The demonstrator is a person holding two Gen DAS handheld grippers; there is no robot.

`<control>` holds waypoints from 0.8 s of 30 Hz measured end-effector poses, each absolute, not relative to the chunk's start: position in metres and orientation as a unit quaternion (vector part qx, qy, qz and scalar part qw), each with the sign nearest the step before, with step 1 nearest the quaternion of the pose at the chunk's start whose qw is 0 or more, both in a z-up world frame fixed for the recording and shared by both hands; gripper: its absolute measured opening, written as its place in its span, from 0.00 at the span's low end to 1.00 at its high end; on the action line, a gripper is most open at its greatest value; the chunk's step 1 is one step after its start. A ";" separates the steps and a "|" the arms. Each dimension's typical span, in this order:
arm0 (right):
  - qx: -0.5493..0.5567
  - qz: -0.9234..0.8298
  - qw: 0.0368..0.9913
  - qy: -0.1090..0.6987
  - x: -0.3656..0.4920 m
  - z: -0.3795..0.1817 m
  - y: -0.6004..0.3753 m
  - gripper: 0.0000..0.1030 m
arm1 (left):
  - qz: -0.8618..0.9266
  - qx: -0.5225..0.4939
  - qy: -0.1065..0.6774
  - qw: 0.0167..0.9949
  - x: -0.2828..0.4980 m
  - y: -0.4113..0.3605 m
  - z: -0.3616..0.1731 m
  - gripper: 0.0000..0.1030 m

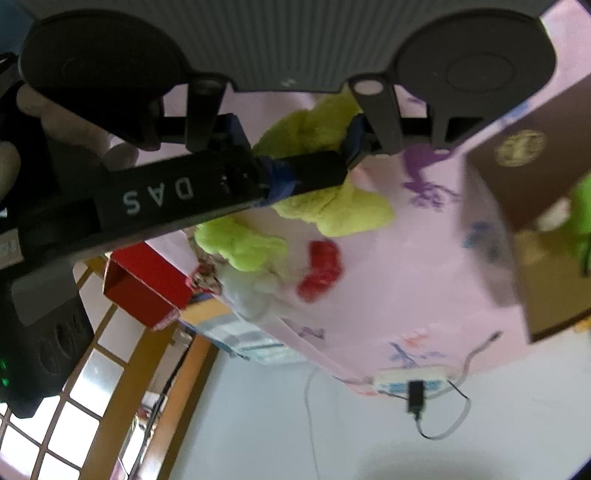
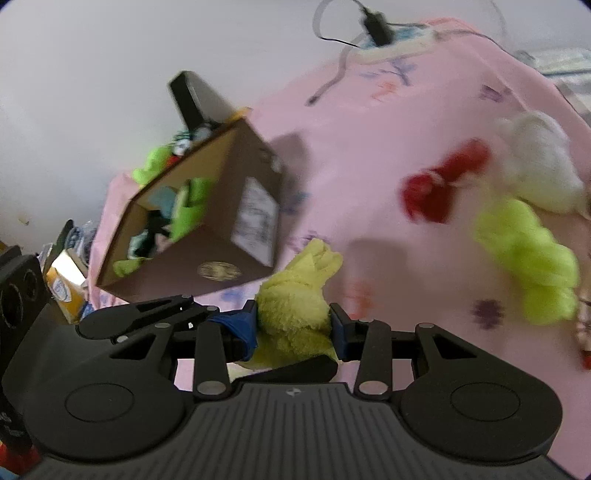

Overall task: Organize soft objects
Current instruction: 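Carry the yellow plush into the cardboard box and release it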

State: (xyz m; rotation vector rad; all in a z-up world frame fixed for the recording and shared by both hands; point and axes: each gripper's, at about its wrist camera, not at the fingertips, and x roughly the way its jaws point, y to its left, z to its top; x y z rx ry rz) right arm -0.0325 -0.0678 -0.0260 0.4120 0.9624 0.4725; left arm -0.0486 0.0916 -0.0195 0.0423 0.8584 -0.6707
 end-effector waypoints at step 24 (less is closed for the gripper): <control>0.151 0.244 0.895 0.343 0.058 0.013 0.051 0.24 | -0.240 0.002 0.309 0.920 0.036 0.213 0.023 0.51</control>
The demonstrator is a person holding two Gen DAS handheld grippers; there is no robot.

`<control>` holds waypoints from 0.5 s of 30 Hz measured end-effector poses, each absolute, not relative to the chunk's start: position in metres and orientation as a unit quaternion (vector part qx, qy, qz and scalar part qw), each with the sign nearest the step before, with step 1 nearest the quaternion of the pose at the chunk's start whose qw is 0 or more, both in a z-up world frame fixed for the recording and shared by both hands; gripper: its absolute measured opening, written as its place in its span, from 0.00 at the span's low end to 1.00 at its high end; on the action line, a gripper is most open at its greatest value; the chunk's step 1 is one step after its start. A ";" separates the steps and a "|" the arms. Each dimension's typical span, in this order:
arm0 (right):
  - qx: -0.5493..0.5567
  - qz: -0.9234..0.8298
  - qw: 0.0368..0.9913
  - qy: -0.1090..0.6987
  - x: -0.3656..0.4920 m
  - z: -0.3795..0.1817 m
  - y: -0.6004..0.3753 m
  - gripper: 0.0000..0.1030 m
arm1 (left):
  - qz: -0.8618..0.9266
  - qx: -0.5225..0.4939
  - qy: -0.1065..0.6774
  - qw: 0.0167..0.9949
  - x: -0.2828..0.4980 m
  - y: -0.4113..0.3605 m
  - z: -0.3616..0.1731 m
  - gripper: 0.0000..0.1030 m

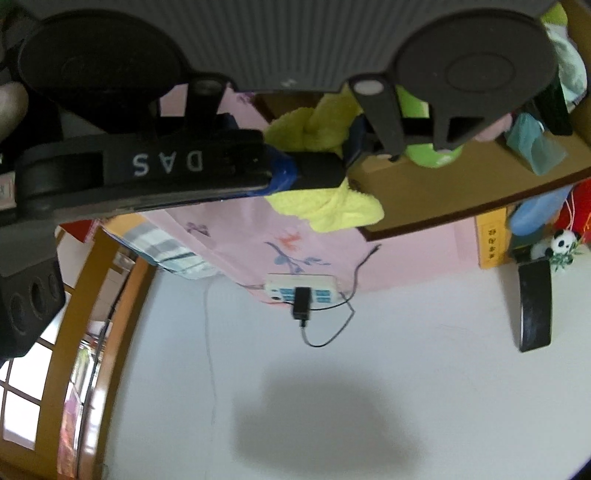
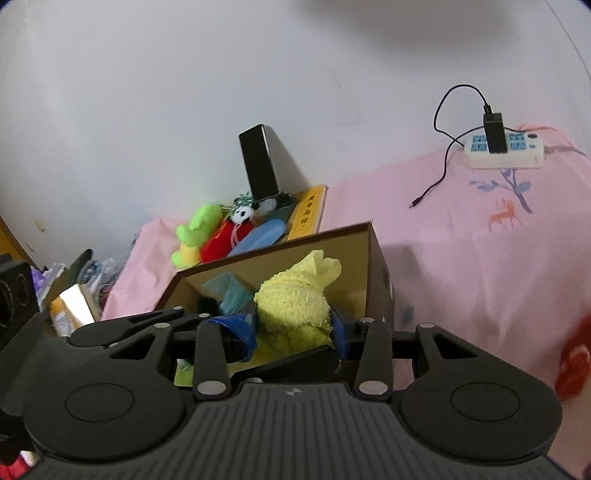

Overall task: Organize soft objects
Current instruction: 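Carry the yellow plush into the cardboard box and release it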

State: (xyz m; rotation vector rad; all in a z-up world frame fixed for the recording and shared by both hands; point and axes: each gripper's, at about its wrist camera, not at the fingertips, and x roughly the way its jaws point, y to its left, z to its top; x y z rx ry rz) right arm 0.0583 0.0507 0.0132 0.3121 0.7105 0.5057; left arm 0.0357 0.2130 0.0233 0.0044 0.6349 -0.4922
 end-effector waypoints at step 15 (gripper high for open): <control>0.114 0.221 0.902 0.354 0.103 -0.021 0.070 0.24 | -0.152 -0.006 0.375 0.915 0.097 0.229 -0.028 0.57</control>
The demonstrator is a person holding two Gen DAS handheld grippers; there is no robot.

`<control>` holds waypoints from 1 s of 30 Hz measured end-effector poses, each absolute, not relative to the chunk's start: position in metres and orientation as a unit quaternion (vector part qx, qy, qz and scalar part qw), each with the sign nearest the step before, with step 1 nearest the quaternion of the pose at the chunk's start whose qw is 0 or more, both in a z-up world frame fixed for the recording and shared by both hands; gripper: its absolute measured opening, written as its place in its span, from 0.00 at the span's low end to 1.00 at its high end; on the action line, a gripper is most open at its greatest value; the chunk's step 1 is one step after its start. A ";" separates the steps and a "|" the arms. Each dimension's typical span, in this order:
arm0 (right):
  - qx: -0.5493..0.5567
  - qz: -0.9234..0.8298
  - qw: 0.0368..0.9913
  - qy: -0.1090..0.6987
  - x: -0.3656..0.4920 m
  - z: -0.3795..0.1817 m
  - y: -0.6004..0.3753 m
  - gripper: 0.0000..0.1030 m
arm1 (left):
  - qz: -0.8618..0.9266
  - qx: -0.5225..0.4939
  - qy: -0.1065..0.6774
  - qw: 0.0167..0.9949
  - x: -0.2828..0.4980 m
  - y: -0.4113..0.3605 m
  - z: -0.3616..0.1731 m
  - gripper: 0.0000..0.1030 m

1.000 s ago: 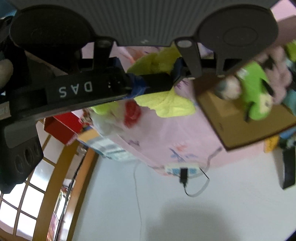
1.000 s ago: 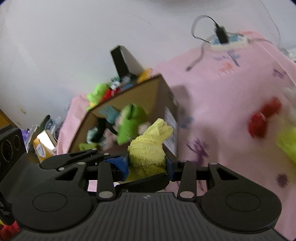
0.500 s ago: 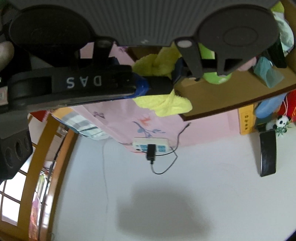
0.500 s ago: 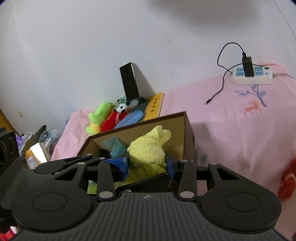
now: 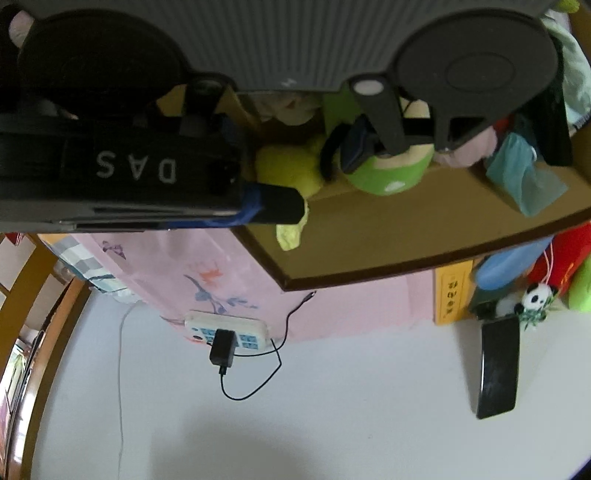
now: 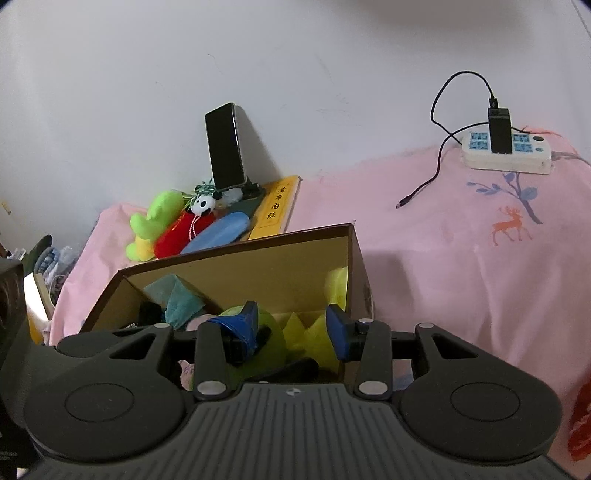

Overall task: Organize soft objects
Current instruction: 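Carry the yellow plush into the cardboard box and release it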

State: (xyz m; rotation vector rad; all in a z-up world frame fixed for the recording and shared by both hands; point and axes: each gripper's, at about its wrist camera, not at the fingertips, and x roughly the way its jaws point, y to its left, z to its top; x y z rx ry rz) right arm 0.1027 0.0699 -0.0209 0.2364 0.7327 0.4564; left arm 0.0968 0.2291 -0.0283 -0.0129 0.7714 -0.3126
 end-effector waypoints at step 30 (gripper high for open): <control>0.131 0.198 0.907 0.346 0.037 0.000 0.050 0.24 | -0.093 0.009 0.373 0.923 0.028 0.216 0.010 0.62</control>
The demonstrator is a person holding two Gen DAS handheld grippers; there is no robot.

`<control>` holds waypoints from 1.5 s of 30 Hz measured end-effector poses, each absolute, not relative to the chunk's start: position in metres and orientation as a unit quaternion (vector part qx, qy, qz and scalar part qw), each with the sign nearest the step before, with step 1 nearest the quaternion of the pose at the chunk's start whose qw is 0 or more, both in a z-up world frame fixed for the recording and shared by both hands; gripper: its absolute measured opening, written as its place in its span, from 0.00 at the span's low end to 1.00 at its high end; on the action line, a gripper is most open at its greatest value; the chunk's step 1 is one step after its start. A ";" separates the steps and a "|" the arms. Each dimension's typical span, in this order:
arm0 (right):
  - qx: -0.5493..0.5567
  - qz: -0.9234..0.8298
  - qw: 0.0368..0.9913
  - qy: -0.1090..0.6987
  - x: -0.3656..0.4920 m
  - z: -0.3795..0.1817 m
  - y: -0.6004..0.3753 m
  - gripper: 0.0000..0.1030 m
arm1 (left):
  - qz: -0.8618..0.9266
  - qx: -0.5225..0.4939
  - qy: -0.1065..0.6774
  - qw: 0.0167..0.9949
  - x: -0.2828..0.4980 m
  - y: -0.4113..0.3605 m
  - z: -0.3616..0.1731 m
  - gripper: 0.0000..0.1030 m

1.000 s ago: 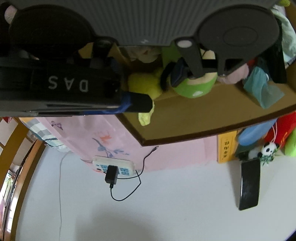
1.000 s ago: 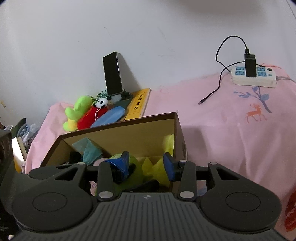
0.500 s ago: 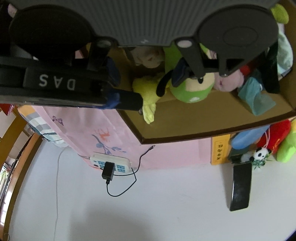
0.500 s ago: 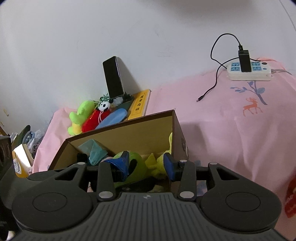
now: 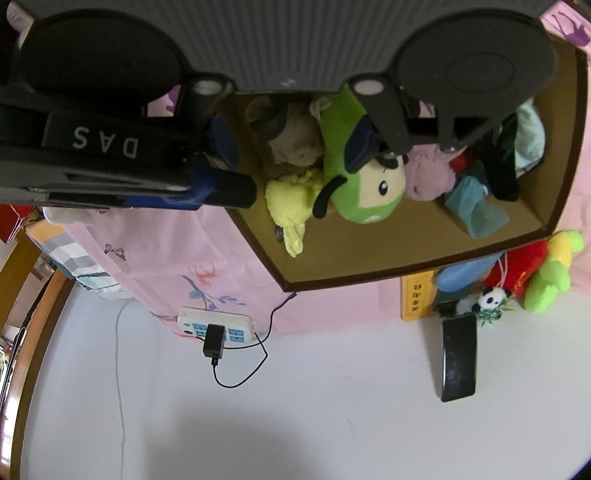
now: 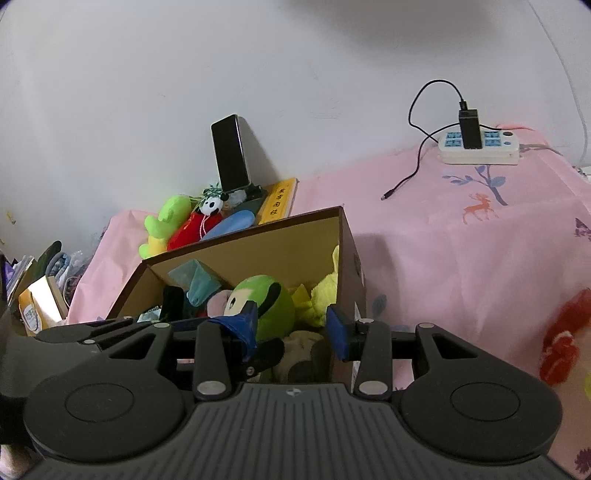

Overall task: Organize soft objects
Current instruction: 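Carry the yellow plush into the cardboard box and release it, then return the right gripper to the pile and grasp the red mesh toy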

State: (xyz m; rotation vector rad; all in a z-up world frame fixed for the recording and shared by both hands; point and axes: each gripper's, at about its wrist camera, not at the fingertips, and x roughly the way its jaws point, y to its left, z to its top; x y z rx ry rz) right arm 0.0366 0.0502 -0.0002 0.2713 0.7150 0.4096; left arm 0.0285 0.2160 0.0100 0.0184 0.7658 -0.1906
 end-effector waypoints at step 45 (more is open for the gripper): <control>0.210 0.070 0.891 0.397 -0.020 -0.053 -0.145 0.24 | -0.190 0.065 0.426 0.882 0.003 0.040 -0.039 0.65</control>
